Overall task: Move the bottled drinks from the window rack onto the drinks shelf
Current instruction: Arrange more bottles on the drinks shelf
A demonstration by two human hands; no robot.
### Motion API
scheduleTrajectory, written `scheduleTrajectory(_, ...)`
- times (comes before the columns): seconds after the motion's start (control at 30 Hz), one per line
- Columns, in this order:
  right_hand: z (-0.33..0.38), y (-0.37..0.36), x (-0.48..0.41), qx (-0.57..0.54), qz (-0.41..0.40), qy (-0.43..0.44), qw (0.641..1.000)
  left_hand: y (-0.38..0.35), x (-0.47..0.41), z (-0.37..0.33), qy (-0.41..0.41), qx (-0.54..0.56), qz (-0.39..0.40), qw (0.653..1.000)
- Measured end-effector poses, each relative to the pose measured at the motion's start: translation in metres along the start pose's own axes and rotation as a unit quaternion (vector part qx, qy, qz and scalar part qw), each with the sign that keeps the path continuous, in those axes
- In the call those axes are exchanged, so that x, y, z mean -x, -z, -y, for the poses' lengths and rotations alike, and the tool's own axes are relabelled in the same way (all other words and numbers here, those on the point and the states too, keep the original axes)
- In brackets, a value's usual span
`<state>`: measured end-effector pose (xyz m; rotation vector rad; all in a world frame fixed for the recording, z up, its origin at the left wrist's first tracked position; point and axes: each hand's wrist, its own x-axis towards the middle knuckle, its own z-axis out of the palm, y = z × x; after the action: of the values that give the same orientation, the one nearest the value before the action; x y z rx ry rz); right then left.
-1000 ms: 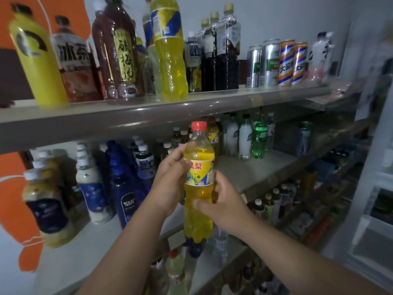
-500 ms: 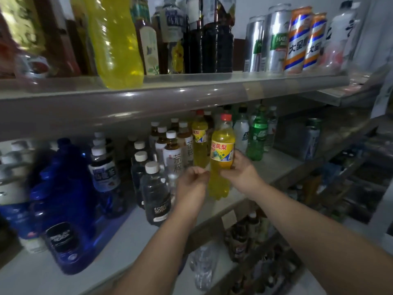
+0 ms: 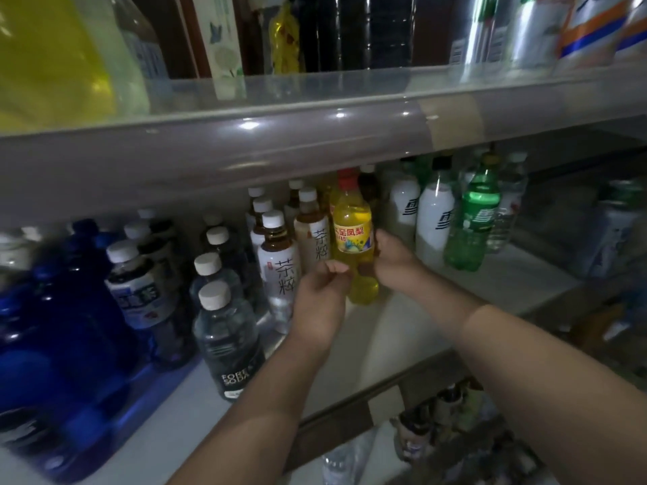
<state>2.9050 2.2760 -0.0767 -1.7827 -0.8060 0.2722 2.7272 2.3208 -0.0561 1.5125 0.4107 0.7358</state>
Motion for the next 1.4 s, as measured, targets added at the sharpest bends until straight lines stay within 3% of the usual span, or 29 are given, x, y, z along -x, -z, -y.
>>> scheduleTrajectory(0.47, -0.001, 0.005, 0.004, 0.006, -0.018, -0.040, 0.999, 0.006, 0.009, 0.001, -0.007, 0.006, 0.032, 0.999)
scheduleTrajectory(0.77, -0.009, -0.006, 0.020, -0.055, -0.018, -0.028, 0.998, -0.011, 0.011, 0.002, 0.007, -0.005, 0.042, 0.999)
scheduleTrajectory(0.9, -0.005, -0.018, 0.026, -0.299, -0.005, -0.080, 0.951, -0.019, 0.013, 0.004, 0.011, -0.019, 0.049, 0.999)
scheduleTrajectory(1.0, -0.004, -0.028, 0.033, -0.511, -0.030, -0.096, 0.854, -0.023, 0.014, 0.006, 0.018, -0.021, 0.050, 0.998)
scheduleTrajectory(1.07, -0.006, -0.032, 0.029, -0.566, -0.035, -0.098, 0.818, -0.023, 0.011, 0.008, 0.025, -0.027, 0.055, 0.998)
scheduleTrajectory(1.27, -0.002, -0.042, 0.022, -0.522, -0.080, -0.140, 0.838, -0.019, -0.007, 0.015, 0.030, -0.026, 0.038, 0.998)
scheduleTrajectory(1.33, -0.002, -0.044, 0.022, -0.476, -0.112, -0.153, 0.859, -0.016, -0.010, 0.017, 0.030, -0.022, 0.040, 0.998)
scheduleTrajectory(1.4, -0.006, -0.039, 0.022, -0.363, -0.130, -0.139, 0.912, -0.015, -0.010, 0.017, 0.031, -0.030, 0.035, 0.998)
